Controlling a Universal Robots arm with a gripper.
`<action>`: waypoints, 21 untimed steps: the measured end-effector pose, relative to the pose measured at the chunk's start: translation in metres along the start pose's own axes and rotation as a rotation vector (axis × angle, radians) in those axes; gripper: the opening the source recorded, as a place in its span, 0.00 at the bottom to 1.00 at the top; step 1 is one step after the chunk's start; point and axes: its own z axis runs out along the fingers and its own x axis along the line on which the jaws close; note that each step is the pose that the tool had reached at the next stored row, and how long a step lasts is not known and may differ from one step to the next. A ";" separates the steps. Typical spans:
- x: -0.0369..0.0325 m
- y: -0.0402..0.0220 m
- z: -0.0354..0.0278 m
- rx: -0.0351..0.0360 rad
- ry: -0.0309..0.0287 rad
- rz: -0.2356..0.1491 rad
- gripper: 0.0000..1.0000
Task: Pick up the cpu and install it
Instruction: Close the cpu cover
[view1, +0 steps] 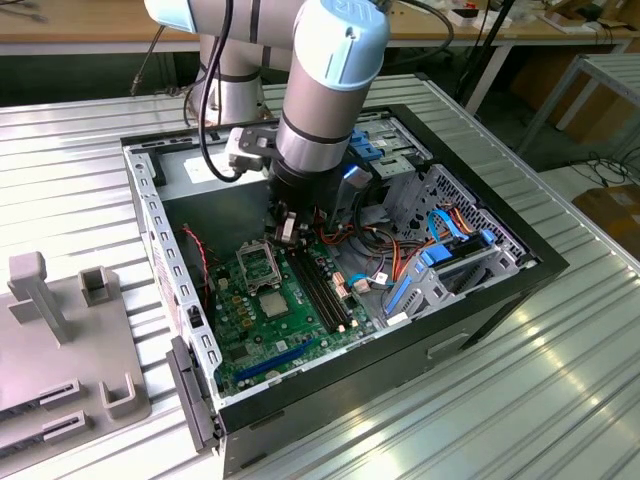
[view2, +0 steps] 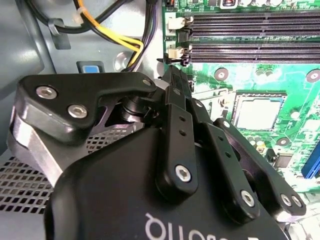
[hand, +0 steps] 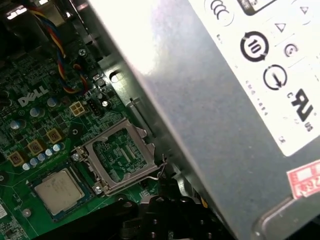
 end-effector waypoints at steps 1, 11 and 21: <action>-0.0001 -0.0001 0.0000 0.0002 -0.0001 0.003 0.11; -0.0010 -0.0017 0.0034 0.0031 -0.0021 0.049 0.11; -0.0035 0.0007 0.0060 0.0032 -0.0048 0.066 0.11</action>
